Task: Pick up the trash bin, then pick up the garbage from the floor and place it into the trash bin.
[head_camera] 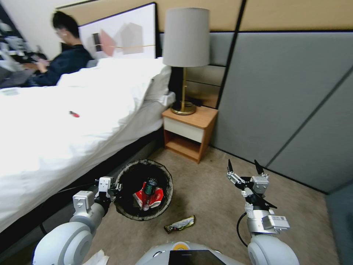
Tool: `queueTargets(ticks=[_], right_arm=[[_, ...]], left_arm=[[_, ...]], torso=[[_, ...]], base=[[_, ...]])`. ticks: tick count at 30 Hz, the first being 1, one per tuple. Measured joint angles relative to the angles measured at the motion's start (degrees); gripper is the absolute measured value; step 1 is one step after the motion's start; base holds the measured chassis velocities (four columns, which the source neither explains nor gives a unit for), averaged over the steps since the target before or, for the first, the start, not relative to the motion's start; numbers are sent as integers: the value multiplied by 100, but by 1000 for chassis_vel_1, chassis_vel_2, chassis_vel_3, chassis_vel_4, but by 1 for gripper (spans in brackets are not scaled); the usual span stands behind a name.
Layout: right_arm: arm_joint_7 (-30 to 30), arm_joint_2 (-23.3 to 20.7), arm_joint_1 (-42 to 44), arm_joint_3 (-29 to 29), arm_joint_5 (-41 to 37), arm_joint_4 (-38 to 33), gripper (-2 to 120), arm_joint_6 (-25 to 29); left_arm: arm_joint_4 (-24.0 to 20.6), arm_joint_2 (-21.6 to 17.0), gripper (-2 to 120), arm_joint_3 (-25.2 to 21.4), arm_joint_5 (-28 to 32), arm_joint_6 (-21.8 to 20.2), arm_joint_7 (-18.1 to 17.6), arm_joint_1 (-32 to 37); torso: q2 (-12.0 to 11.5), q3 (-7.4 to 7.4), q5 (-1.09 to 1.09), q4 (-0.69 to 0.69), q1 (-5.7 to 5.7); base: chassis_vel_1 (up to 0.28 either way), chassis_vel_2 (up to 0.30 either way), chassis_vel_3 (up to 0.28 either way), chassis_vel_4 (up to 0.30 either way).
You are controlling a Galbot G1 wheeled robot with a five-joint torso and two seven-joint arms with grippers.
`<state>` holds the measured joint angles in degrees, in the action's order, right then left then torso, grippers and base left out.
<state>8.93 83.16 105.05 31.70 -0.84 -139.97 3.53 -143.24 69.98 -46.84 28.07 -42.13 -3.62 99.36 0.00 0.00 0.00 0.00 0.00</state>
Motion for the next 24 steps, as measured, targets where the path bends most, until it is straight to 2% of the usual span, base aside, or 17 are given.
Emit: queueTargets(ticks=[24], right_arm=[[68, -167, -77, 108, -211, 96, 100, -68]], left_arm=[[0, 11, 2, -42, -11, 1, -67, 100]], torso=[[0, 0, 0, 3, 0]], base=[[123, 121, 122, 118]])
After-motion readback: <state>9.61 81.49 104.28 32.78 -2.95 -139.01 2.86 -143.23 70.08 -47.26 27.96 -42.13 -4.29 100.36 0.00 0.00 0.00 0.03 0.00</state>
